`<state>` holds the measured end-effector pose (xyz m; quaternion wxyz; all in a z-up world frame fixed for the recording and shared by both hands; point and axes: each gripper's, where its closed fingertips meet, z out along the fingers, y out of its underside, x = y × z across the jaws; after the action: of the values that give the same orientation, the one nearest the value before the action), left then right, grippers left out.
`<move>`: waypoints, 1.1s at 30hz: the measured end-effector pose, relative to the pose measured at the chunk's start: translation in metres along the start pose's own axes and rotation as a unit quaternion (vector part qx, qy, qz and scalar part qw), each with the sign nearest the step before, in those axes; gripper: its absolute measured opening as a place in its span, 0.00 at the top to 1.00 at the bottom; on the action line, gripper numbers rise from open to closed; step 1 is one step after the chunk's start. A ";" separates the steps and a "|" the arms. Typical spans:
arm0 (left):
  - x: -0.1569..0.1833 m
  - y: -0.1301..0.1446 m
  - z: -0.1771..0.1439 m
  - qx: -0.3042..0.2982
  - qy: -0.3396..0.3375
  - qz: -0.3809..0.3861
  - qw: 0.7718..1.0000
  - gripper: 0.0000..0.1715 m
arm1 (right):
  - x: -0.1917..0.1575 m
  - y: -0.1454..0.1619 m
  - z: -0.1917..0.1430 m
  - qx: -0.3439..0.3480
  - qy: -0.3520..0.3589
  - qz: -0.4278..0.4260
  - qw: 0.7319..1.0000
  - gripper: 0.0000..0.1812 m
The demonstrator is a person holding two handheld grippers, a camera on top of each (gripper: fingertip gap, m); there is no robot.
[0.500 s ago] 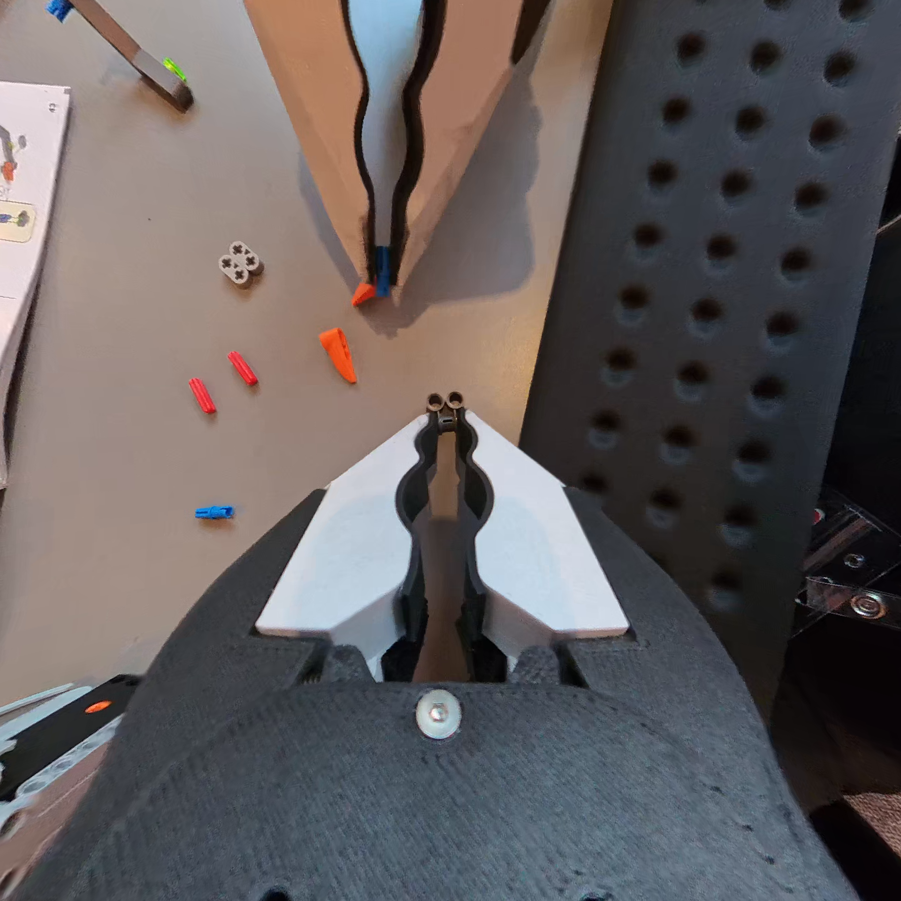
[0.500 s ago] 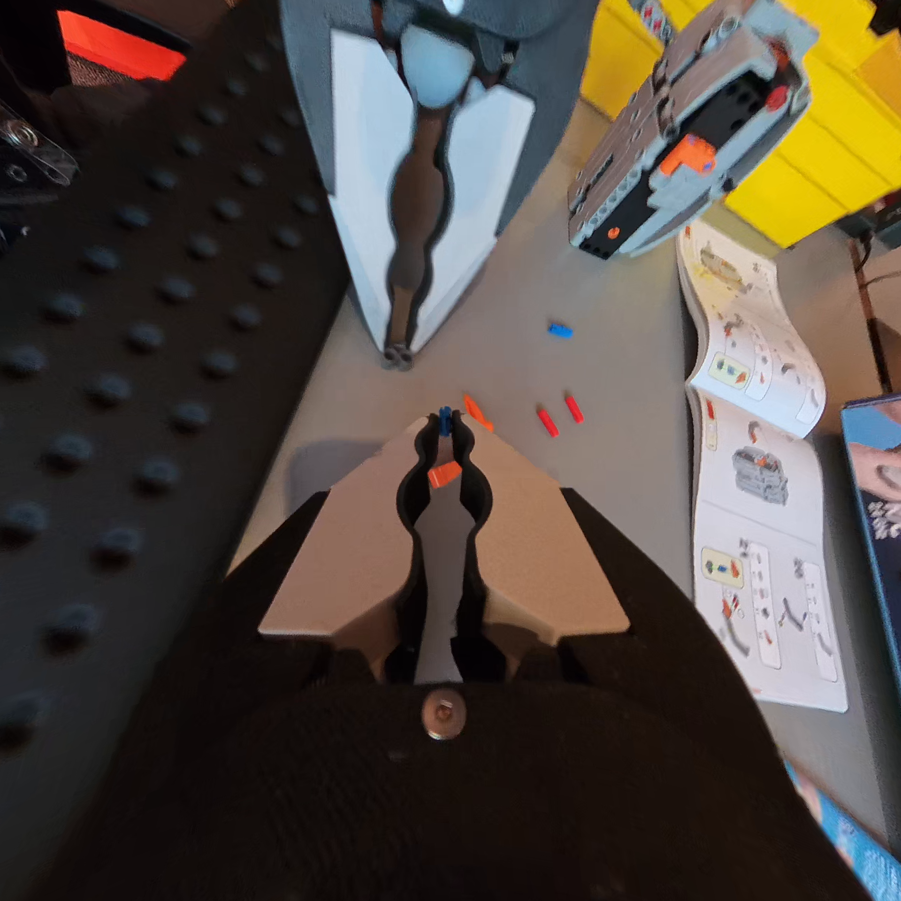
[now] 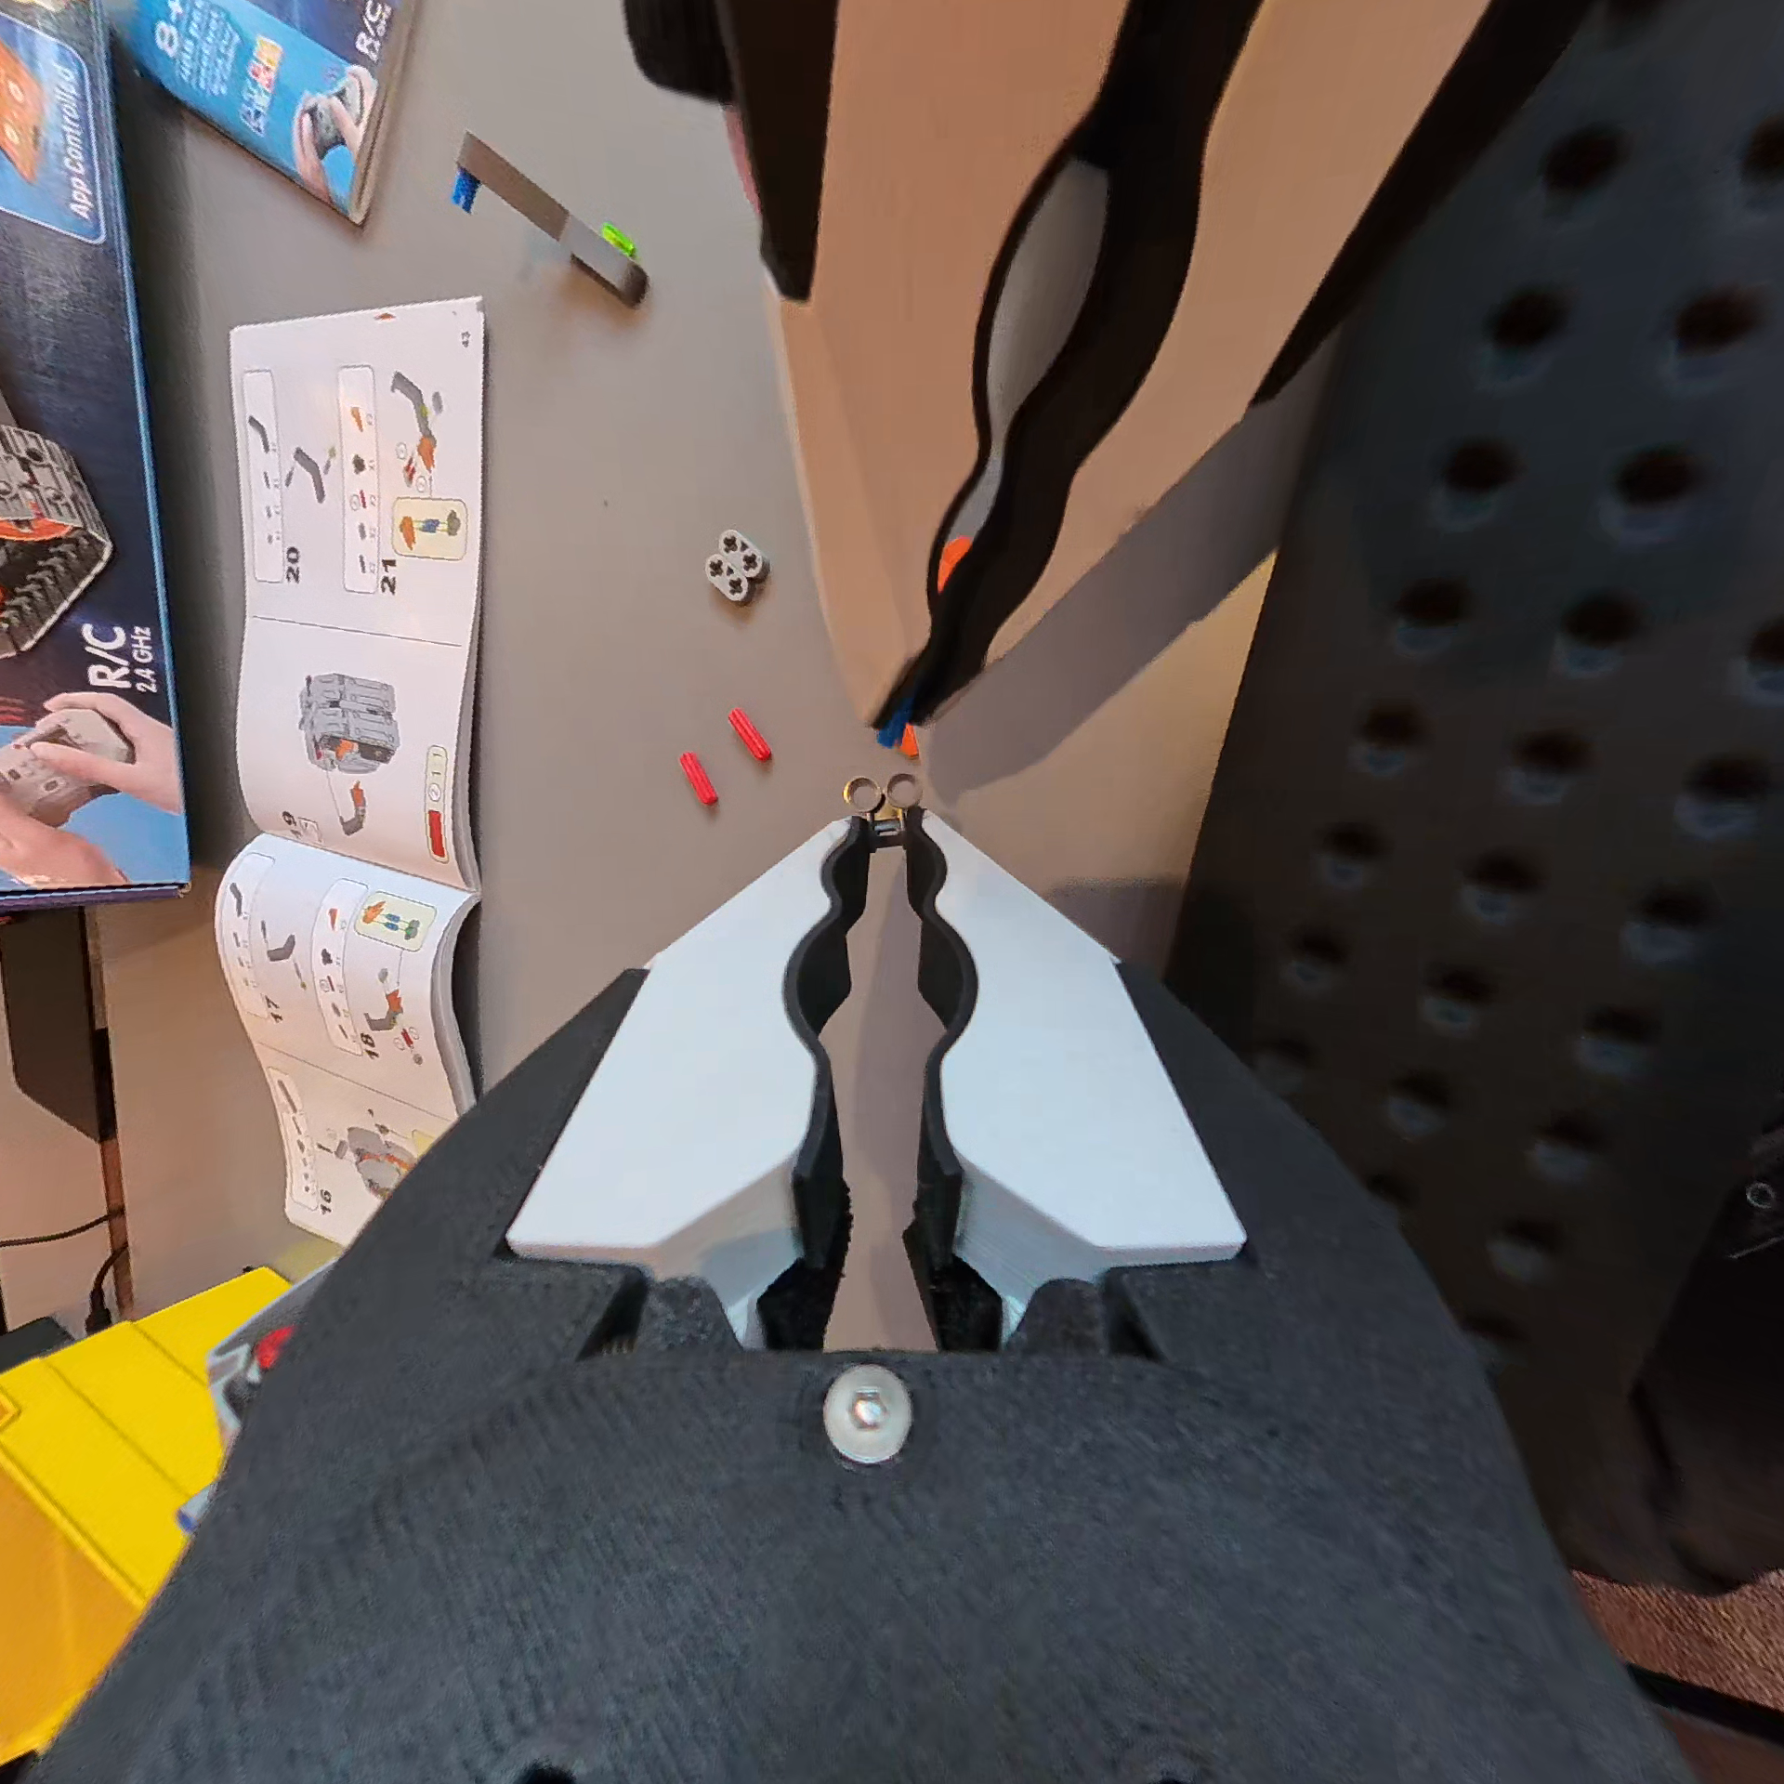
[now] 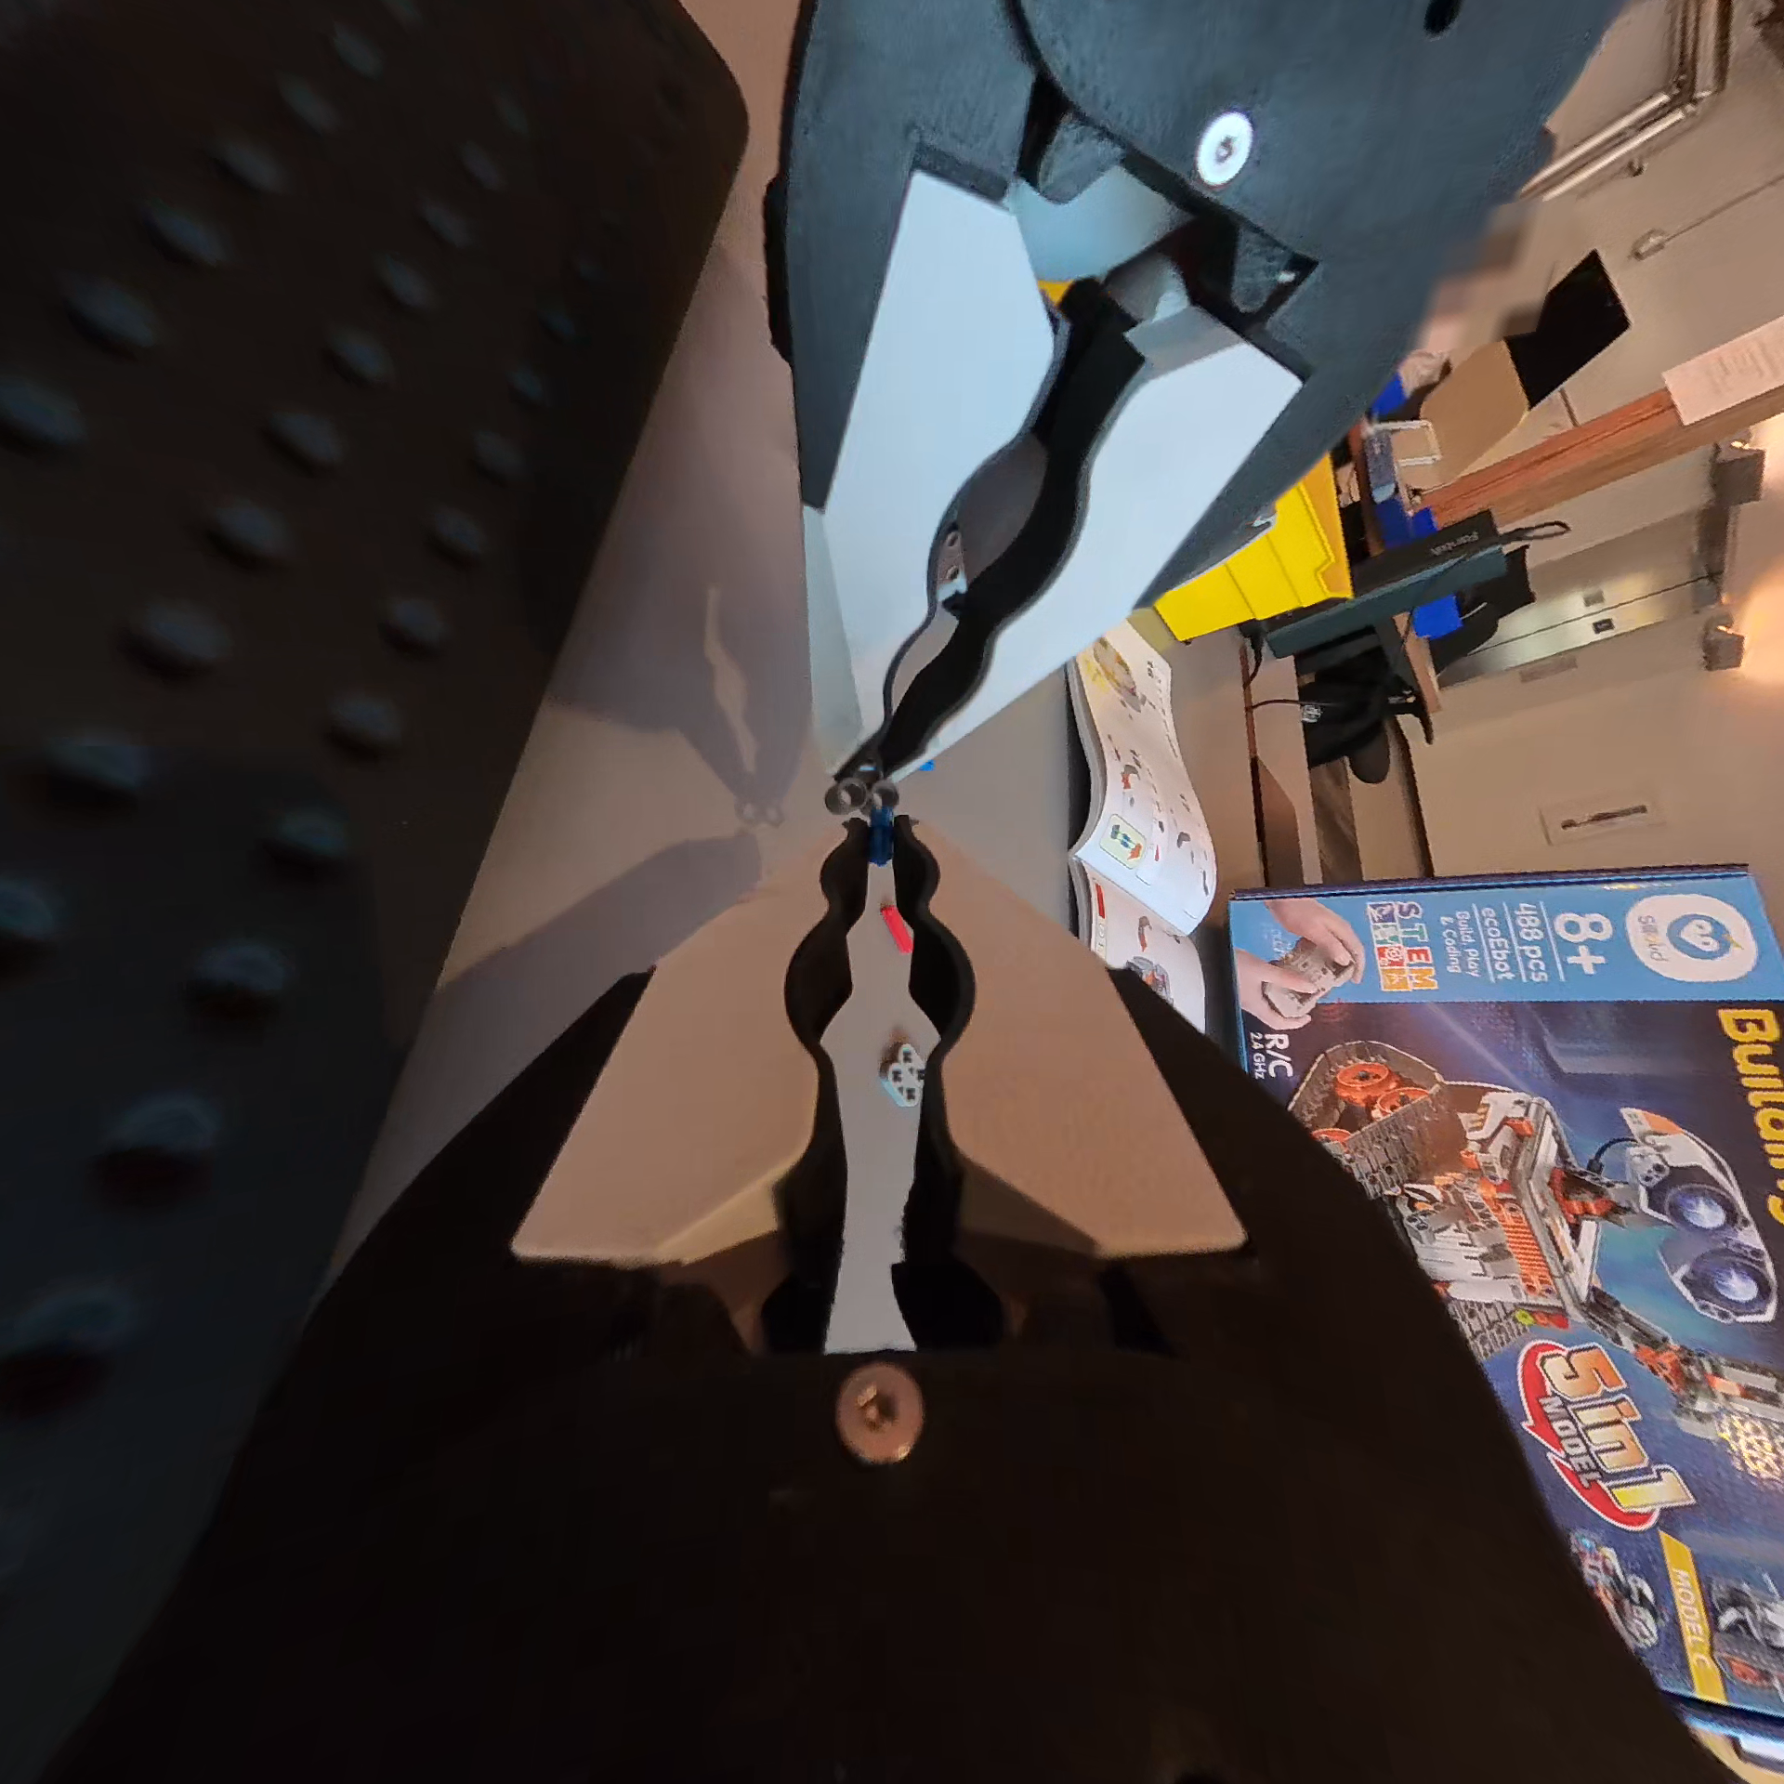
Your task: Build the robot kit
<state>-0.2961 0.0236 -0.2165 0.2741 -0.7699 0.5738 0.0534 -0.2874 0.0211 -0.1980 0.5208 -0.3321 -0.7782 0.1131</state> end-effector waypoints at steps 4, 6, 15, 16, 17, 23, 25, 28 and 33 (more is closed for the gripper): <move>-0.004 -0.008 -0.003 -0.008 -0.002 -0.002 1.000 0.96 | 0.001 0.001 0.002 -0.015 0.018 -0.019 1.000 0.98; -0.005 -0.010 -0.004 -0.015 0.001 -0.002 1.000 0.96 | 0.001 0.002 0.003 -0.024 0.018 -0.027 0.999 0.98; 0.001 -0.007 0.004 -0.047 0.023 -0.004 0.999 0.97 | -0.009 0.008 0.007 -0.083 0.023 -0.103 0.991 0.97; 0.002 -0.006 0.006 -0.049 0.032 -0.011 0.998 0.97 | -0.011 0.008 0.008 -0.087 0.019 -0.104 0.991 0.97; 0.003 -0.005 0.007 -0.050 0.041 -0.018 0.998 0.97 | -0.012 0.010 0.008 -0.092 0.016 -0.106 0.990 0.97; 0.012 -0.004 0.016 -0.057 0.086 -0.046 0.994 0.97 | -0.023 0.015 0.009 -0.110 -0.025 -0.094 0.989 0.97; 0.016 -0.003 0.019 -0.069 0.099 -0.037 0.992 0.97 | -0.028 0.016 0.009 -0.107 -0.048 -0.075 0.990 0.97; 0.021 -0.004 0.020 -0.085 0.114 -0.018 0.990 0.97 | -0.034 0.017 0.007 -0.094 -0.080 -0.039 0.992 0.98; 0.024 -0.008 0.018 -0.102 0.154 -0.012 0.983 0.97 | -0.035 0.015 0.003 -0.058 -0.113 0.005 0.992 0.98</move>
<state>-0.2769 0.0135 -0.2383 0.1032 -0.7996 0.5915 -0.0103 -0.2760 0.0106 -0.2329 0.4084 -0.3506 -0.8360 0.1069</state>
